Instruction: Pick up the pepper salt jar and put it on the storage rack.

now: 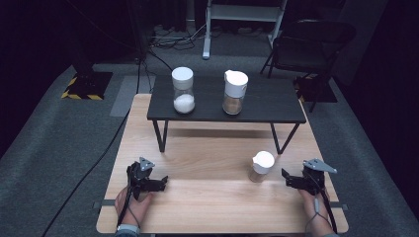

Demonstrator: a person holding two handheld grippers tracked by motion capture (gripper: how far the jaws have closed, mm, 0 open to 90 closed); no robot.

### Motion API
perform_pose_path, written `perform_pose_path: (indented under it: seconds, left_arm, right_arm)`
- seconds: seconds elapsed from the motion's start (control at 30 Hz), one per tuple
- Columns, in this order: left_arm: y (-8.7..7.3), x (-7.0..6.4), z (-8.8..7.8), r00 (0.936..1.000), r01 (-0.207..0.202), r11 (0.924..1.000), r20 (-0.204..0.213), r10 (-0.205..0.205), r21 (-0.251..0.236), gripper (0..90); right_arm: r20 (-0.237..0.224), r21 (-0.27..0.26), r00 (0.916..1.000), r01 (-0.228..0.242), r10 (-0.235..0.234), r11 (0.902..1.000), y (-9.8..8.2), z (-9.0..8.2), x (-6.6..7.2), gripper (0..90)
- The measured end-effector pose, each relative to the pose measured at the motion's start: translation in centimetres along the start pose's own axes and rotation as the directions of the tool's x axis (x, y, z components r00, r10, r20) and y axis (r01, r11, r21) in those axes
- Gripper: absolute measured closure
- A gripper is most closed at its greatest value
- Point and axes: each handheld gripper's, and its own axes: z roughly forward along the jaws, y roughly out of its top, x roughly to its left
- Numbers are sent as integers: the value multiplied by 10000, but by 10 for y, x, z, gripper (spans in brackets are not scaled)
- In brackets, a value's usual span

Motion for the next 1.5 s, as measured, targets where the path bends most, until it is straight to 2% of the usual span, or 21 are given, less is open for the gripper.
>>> perform_pose_path:
  seconds: [0.57,0.9,1.5]
  left_arm:
    - [0,0,0,10000,-3,10000,1,3,4,4]
    - [0,0,0,10000,-2,10000,1,2,2,4]
    - [0,0,0,10000,0,10000,1,0,4,4]
  right_arm:
    - [-43,937,9999,-129,134,9955,-7,13,-6,14]
    - [-153,1717,9994,-286,317,9847,3,19,-11,4]
    - [-67,1741,9995,-297,313,9843,3,19,-9,1]
